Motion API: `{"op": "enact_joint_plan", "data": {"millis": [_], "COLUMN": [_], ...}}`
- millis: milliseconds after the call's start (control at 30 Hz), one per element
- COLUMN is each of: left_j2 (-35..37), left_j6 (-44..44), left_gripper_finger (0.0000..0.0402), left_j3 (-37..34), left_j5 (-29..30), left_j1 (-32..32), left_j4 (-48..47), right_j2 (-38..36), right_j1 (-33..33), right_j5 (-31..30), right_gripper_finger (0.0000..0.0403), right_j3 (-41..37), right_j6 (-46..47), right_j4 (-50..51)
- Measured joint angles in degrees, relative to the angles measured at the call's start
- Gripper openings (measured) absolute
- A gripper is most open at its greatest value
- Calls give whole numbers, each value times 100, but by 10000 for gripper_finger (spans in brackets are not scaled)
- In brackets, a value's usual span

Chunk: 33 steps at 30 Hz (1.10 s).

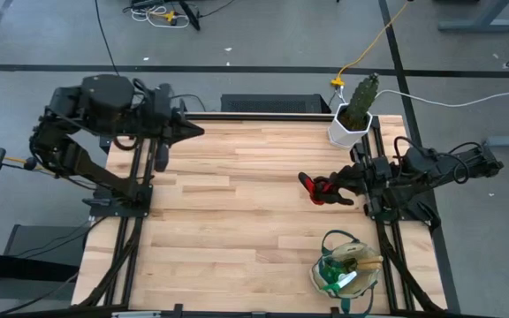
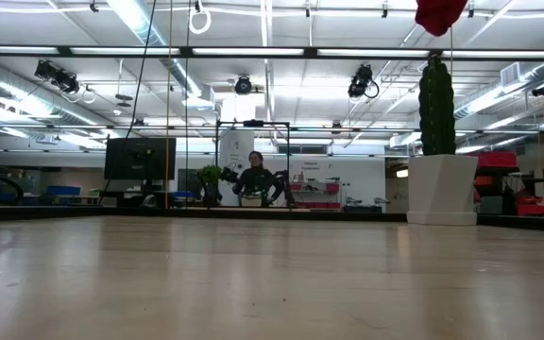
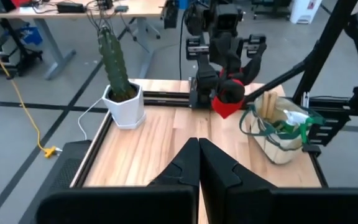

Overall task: Pick & Place Garden tools in Gardening bag
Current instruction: Put the red gloves into the gardening tool bag

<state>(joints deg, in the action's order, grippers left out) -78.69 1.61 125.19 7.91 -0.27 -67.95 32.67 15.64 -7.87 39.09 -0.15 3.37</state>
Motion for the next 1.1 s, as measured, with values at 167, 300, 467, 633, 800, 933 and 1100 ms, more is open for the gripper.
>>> {"op": "enact_joint_plan", "data": {"millis": [167,300,467,633,800,933,1100], "left_j2": [33,2,-99,-304,-416,-416,-402], "left_j6": [0,12,101,181,195,245,261], "left_gripper_finger": [4,3,2,2,1,1,1], "left_j3": [0,0,0,0,-4,-4,-138], "left_j5": [81,122,50,19,91,187,242], "left_j1": [2,2,2,2,4,2,-134], "left_j4": [-43,-52,69,88,77,203,360], "right_j2": [-9,-49,-143,-299,-460,-514,-514], "right_j1": [0,0,0,0,0,0,0], "right_j5": [148,149,292,303,423,451,463], "right_gripper_finger": [20,16,5,3,2,2,1], "right_j3": [0,0,0,0,0,0,0], "right_j6": [64,66,66,101,101,101,101], "right_j4": [-3,157,353,479,519,576,600]}}
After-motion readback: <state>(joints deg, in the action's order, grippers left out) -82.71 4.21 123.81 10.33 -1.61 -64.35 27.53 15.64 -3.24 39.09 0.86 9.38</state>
